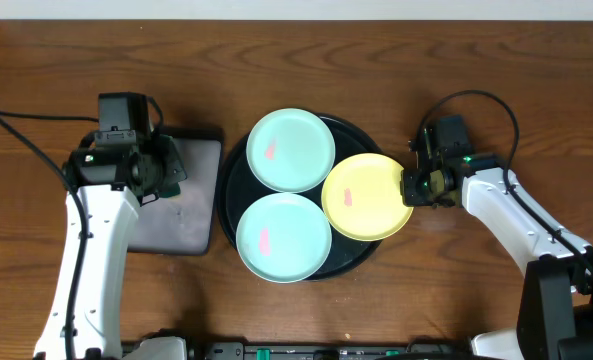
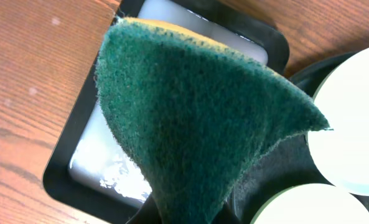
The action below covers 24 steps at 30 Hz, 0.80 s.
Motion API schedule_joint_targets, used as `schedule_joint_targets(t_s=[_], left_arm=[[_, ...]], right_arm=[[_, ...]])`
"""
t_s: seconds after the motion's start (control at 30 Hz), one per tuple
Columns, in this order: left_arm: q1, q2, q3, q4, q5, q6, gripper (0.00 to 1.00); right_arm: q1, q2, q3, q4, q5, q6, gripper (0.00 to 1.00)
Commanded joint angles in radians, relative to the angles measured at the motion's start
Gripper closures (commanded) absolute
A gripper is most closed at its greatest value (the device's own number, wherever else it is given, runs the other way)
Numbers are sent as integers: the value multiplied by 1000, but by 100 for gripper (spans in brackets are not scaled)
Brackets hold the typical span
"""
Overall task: Clean dirty plates on tray and stack at the side
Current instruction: 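Lift the green sponge with the left gripper above the holder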
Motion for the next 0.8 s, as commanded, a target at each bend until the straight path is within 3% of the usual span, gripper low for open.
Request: schedule_joint_targets(t_s=[0.0,0.53,0.77], left_arm=[[-2,18,-9,19,-13,13,93],[-2,120,-10,28,-13,13,93],[-2,145,-10,27,-13,13,93]], right_arm=[[18,8,-8,6,-5,3,67],[18,8,-8,8,-5,3,68],[18,8,-8,7,-6,3,80]])
